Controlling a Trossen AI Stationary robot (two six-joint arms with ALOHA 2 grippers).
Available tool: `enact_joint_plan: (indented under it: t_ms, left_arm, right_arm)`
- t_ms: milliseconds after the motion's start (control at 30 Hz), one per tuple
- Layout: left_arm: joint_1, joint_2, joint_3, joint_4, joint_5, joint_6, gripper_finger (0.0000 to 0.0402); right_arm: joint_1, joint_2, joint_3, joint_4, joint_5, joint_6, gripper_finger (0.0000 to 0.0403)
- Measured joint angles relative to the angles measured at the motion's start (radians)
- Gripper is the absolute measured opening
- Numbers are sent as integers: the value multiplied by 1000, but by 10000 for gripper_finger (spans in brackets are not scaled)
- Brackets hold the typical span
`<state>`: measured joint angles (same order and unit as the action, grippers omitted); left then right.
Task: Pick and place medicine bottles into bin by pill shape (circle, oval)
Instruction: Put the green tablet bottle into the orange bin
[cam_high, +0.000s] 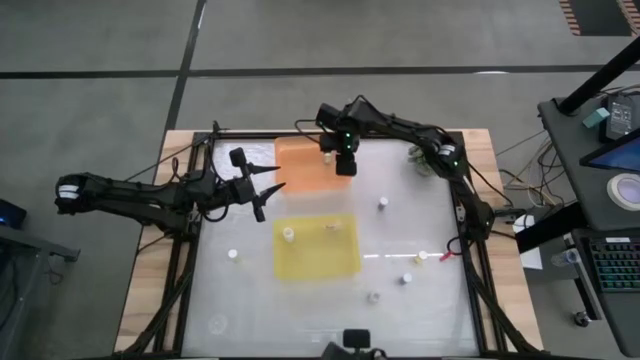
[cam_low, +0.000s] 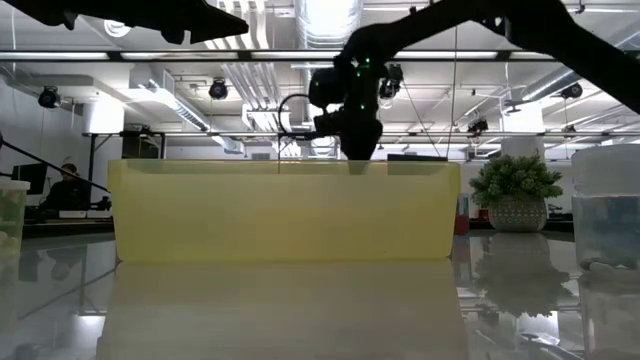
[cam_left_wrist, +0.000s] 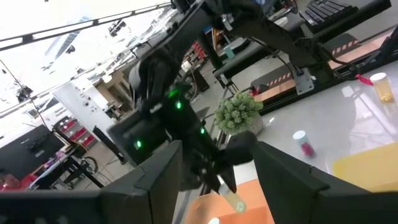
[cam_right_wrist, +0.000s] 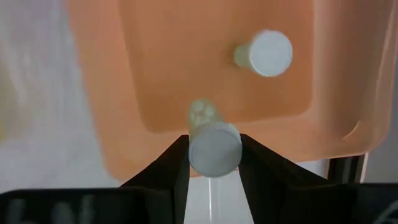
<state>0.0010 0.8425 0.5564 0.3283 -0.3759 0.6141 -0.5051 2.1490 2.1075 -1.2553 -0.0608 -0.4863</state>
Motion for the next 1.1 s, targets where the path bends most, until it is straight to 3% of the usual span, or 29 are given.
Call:
enact_joint_plan:
  t_ms: [1100]
  left_arm:
    - [0,1,-1,2,0,4,184]
  right_arm:
    - [-18,81,-2,39,0,15,121]
